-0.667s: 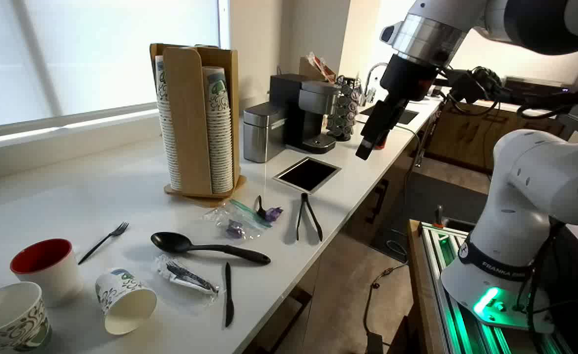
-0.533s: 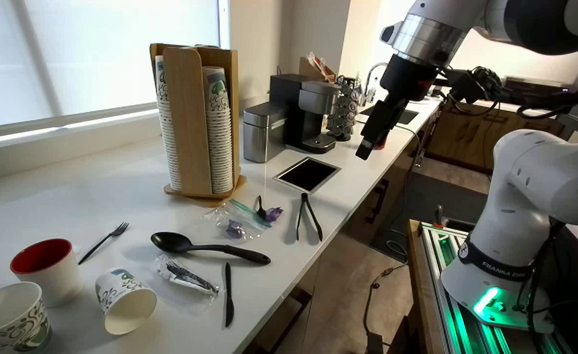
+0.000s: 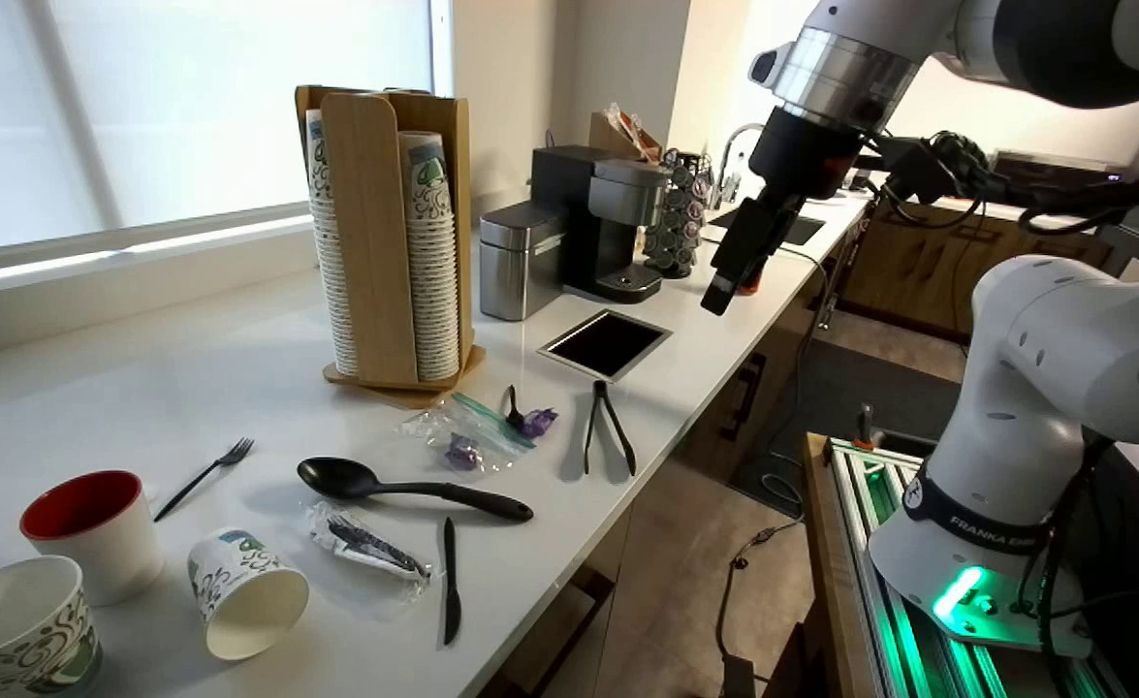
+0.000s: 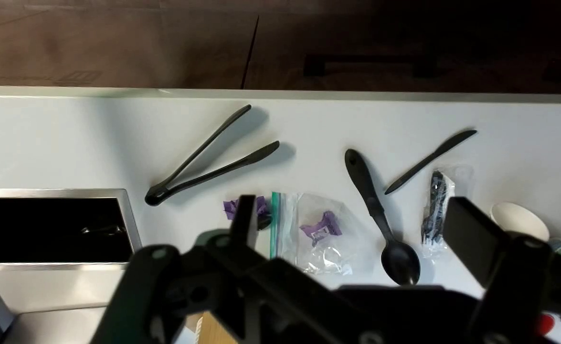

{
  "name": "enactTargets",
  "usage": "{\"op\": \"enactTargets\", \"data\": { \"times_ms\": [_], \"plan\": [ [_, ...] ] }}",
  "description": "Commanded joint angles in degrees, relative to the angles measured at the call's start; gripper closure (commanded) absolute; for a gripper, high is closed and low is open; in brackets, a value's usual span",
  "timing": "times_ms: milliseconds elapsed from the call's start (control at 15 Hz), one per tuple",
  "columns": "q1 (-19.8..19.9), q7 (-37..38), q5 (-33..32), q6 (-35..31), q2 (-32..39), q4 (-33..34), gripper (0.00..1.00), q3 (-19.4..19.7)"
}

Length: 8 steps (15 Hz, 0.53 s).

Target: Place the coffee cup on the right upright.

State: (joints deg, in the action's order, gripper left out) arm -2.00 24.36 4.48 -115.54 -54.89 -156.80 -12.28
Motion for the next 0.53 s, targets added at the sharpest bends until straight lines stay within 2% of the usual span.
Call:
{"op": "enactTargets", "data": {
  "times_ms": [0, 133, 267, 467],
  "plan": [
    [0.49, -0.38, 0.37, 0.20, -0.05, 0.15, 0.00, -0.35],
    [0.49, -0.38, 0.37, 0.20, -0.05, 0.15, 0.00, -0.35],
    [-1.12, 1.22, 1.94, -0.66, 0.76, 0.01, 0.00, -2.46],
    [-4.23, 4.29, 4.45, -3.24, 2.25, -0.55, 0.00, -7.95]
  ]
}}
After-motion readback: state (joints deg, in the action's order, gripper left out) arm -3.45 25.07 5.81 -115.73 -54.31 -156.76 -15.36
